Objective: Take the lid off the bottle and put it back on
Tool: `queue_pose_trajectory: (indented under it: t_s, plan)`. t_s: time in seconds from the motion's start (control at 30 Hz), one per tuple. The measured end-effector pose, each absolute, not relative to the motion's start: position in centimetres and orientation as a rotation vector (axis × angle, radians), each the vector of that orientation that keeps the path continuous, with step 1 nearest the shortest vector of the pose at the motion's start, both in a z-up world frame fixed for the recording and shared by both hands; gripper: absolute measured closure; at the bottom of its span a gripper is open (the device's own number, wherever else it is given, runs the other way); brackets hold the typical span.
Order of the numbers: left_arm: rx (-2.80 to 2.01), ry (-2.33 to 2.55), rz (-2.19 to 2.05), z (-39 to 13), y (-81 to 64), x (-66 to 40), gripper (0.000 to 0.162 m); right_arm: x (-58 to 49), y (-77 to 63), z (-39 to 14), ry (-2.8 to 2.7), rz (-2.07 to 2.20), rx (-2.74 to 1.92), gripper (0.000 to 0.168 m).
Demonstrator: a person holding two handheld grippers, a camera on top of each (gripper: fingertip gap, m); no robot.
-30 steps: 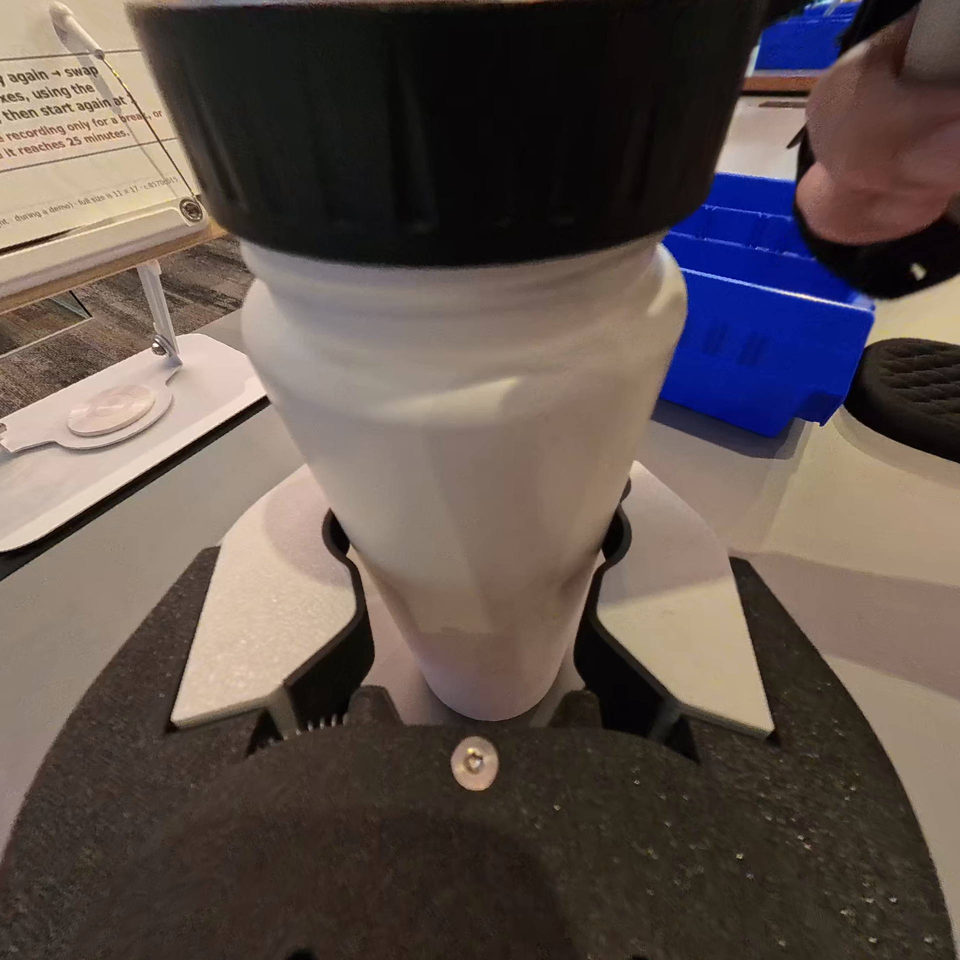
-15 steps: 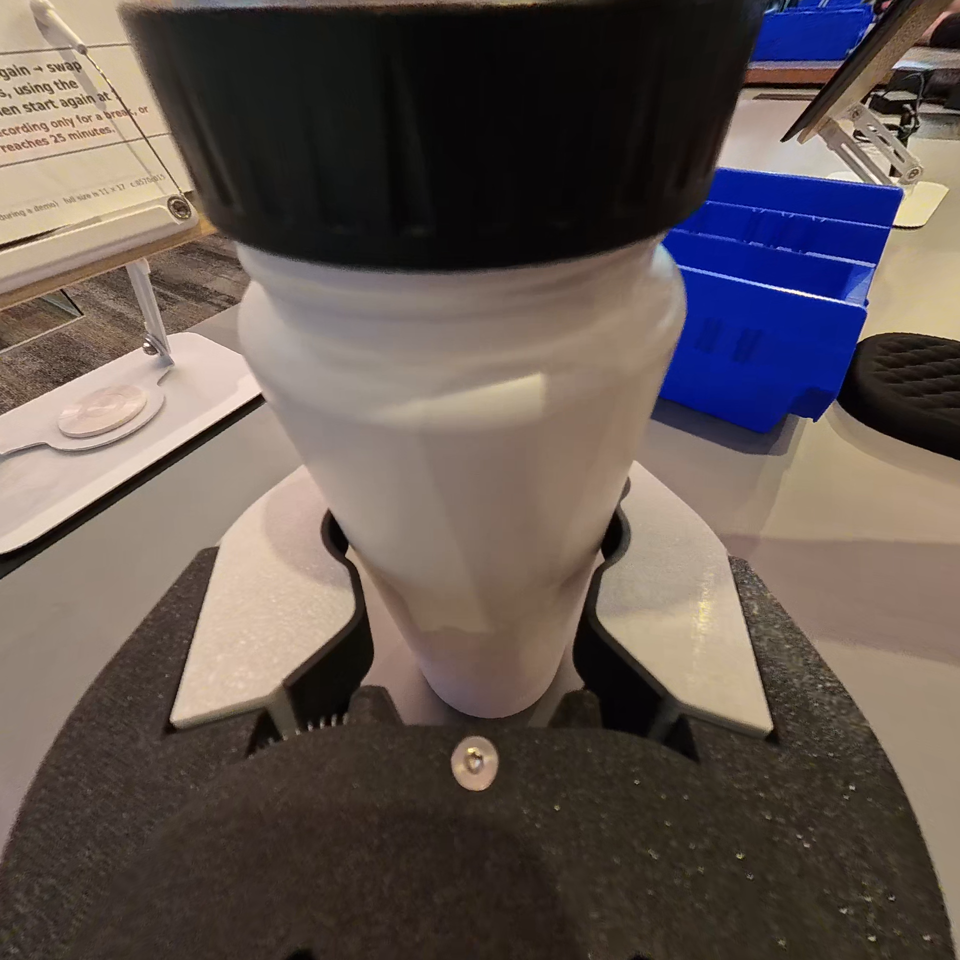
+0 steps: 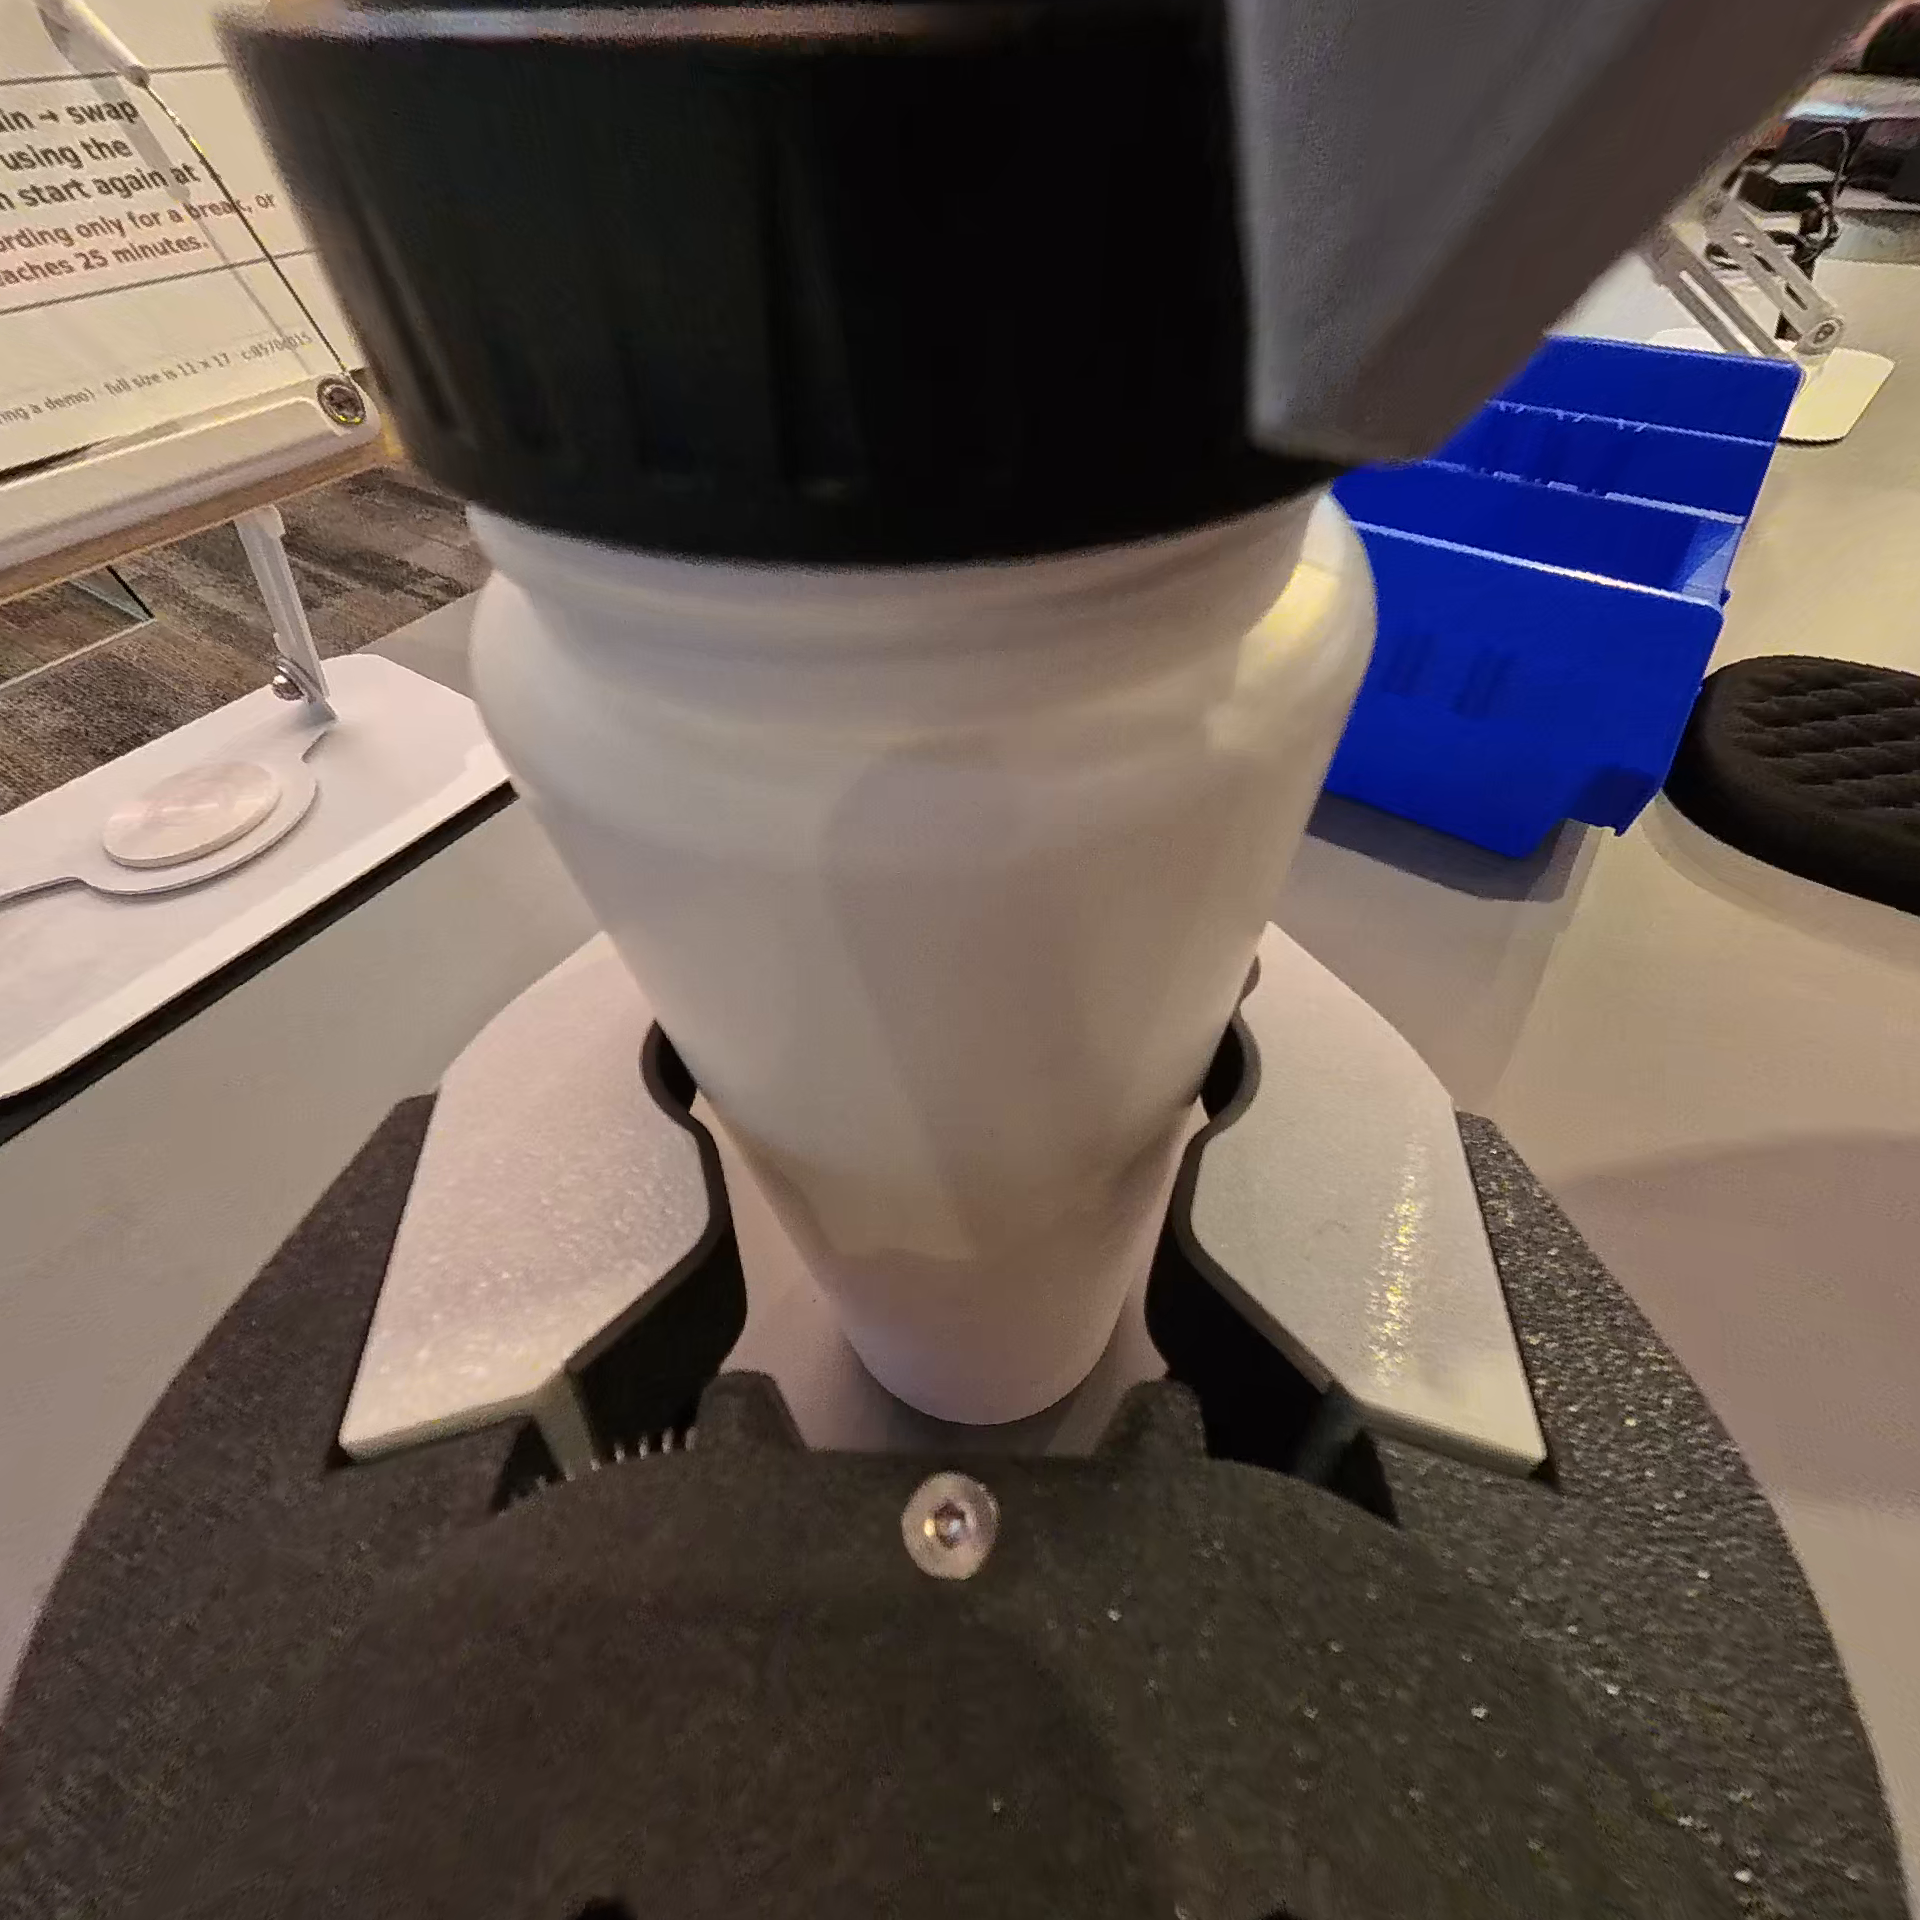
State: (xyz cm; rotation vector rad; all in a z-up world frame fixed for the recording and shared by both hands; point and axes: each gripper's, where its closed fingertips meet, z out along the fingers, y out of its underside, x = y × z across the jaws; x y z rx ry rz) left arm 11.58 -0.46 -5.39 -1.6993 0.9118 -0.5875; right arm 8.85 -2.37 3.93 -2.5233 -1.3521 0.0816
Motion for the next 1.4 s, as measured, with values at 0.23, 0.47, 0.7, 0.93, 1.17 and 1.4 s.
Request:
queue_pose_trajectory:
  t_s: [0.23, 0.47, 0.7, 0.93, 1.17, 1.4]
  plan:
    - [-1.7, 0.915, -0.588, -5.39, -0.46, 11.59, 0.064, 9.02, -2.31, 3.62, -1.383, 0.024, -2.579, 0.098]
    - [-1.692, 0.949, -0.616, -5.43, -0.68, 11.77, 0.064, 9.25, -2.47, 3.63, -1.656, -0.031, -2.444, 0.097]
    - [-1.695, 0.951, -0.613, -5.43, -0.77, 11.83, 0.064, 9.28, -2.56, 3.62, -1.629, -0.049, -2.485, 0.097]
    - [-1.718, 0.928, -0.586, -5.49, -0.82, 11.77, 0.065, 9.17, -2.6, 3.47, -1.289, -0.046, -2.629, 0.098]
    - [-1.716, 0.934, -0.592, -5.49, -0.88, 11.81, 0.065, 9.08, -2.58, 3.49, -1.269, -0.033, -2.595, 0.098]
    - [-1.708, 0.953, -0.611, -5.48, -0.91, 11.85, 0.065, 8.99, -2.52, 3.53, -1.424, 0.064, -2.475, 0.098]
